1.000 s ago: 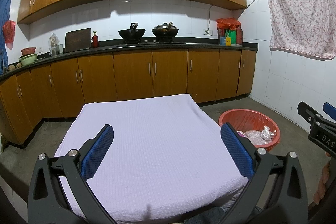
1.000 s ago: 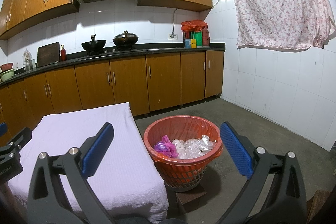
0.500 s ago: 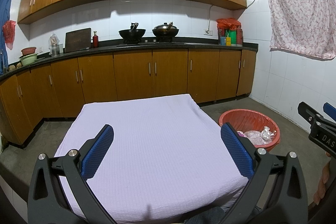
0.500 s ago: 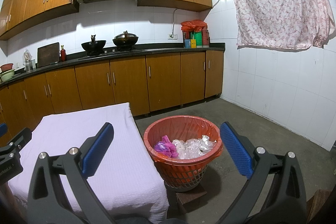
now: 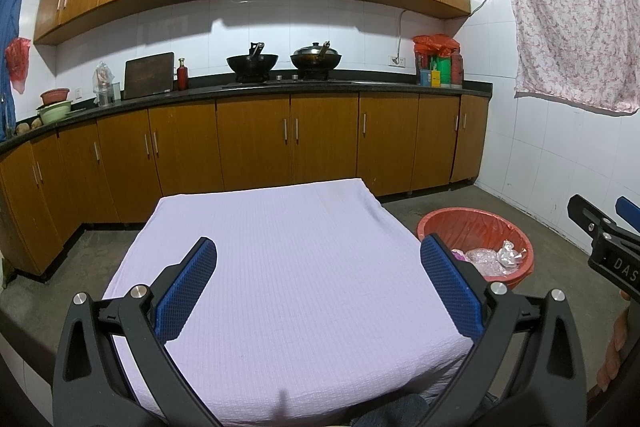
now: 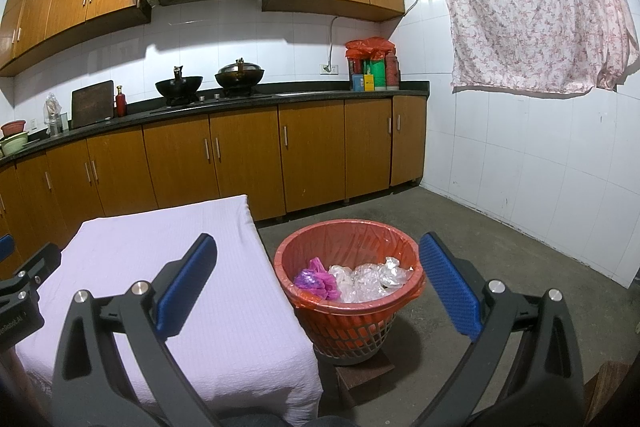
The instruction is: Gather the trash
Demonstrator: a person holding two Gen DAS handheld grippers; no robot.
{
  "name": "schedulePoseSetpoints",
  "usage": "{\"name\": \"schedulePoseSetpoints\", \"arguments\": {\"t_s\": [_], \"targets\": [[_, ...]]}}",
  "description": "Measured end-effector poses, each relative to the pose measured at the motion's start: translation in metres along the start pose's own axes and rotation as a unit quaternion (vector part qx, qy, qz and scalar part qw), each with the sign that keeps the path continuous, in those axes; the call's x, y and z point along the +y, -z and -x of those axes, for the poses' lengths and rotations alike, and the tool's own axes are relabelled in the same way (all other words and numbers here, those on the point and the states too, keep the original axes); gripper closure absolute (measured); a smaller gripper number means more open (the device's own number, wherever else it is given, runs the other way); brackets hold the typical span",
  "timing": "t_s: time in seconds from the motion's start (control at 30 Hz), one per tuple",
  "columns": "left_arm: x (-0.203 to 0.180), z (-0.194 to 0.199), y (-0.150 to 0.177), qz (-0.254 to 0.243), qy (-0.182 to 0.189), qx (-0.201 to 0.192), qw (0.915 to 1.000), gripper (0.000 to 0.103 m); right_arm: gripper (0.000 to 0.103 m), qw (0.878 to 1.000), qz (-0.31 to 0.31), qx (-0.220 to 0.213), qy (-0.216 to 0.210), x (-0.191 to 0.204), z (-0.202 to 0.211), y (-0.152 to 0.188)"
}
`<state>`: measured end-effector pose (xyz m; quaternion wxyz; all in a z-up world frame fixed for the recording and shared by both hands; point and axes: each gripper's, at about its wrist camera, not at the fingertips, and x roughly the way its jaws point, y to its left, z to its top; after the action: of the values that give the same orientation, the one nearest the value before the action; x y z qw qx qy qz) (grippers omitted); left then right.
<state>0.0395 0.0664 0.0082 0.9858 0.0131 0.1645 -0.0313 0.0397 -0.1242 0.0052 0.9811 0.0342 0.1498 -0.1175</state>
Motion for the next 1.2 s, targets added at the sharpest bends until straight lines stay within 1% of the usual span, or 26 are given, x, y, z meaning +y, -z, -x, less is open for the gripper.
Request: {"name": "schedulePoseSetpoints", "arguments": {"t_s": [0.67,1.2], "targets": [[0.001,0.001,0.011,0.006,-0.003,0.007,1.0000,0.002,0.004,1.000,0.000,0.002,0.000,0.002,-0.001,0.002],[-0.002,0.003,0.009,0.007,-0.001,0.010,0.9999,0.002,0.004,1.000,-0.002,0.002,0.000,0.004,-0.002,0.004]]}}
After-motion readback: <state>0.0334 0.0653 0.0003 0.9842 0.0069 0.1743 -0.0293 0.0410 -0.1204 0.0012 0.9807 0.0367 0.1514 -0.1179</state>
